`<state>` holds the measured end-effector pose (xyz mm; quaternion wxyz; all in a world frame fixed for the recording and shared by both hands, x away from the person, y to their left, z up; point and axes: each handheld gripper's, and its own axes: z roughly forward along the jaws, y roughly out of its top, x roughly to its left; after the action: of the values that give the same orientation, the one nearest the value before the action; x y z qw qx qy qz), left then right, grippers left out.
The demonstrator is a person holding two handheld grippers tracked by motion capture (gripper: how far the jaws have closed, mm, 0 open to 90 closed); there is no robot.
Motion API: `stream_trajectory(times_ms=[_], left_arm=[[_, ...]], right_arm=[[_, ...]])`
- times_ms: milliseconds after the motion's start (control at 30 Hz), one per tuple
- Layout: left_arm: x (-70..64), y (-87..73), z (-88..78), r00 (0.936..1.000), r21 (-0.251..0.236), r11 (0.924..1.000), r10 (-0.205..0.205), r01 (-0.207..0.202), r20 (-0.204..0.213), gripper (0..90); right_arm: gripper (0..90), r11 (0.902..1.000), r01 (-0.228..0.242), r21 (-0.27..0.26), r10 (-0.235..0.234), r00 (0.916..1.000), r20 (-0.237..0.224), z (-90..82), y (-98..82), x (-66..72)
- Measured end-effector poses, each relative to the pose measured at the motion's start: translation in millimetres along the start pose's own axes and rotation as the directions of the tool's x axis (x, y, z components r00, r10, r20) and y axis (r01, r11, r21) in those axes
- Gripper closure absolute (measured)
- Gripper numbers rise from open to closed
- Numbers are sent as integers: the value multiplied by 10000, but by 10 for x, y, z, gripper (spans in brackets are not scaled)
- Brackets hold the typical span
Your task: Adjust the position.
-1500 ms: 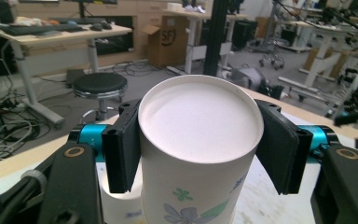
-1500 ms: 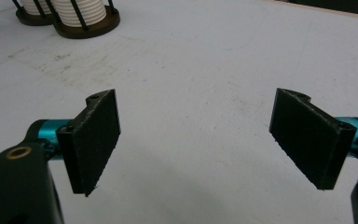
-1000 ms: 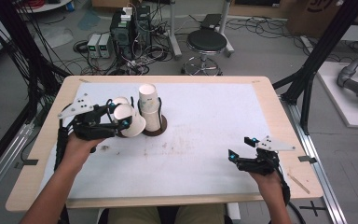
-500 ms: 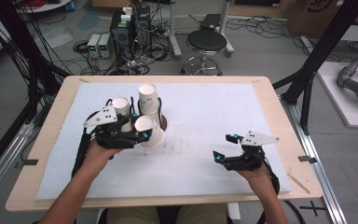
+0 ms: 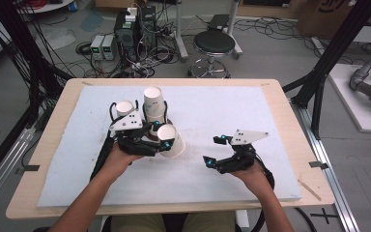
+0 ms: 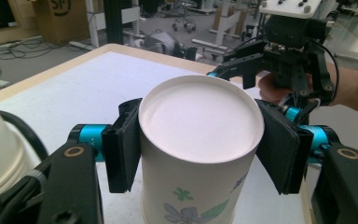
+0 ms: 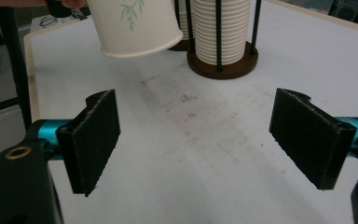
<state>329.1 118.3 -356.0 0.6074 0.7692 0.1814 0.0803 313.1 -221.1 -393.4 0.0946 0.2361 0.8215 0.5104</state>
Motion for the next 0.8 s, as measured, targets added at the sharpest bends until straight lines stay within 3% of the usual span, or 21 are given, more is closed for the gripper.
stream_trajectory(times_ms=[100,300,800], left_arm=[[-16,-10,45,9999,16,10000,-80,79,120,368],[-104,-23,191,9984,295,9995,115,-132,555,368],[-255,-22,440,9894,299,9991,255,-301,1430,368]], right_arm=[[166,9999,138,51,-137,9997,-207,68,21,39],[166,9990,434,-89,-439,9971,-625,146,37,111],[166,9985,547,-65,-551,9901,-1287,256,7,180]])
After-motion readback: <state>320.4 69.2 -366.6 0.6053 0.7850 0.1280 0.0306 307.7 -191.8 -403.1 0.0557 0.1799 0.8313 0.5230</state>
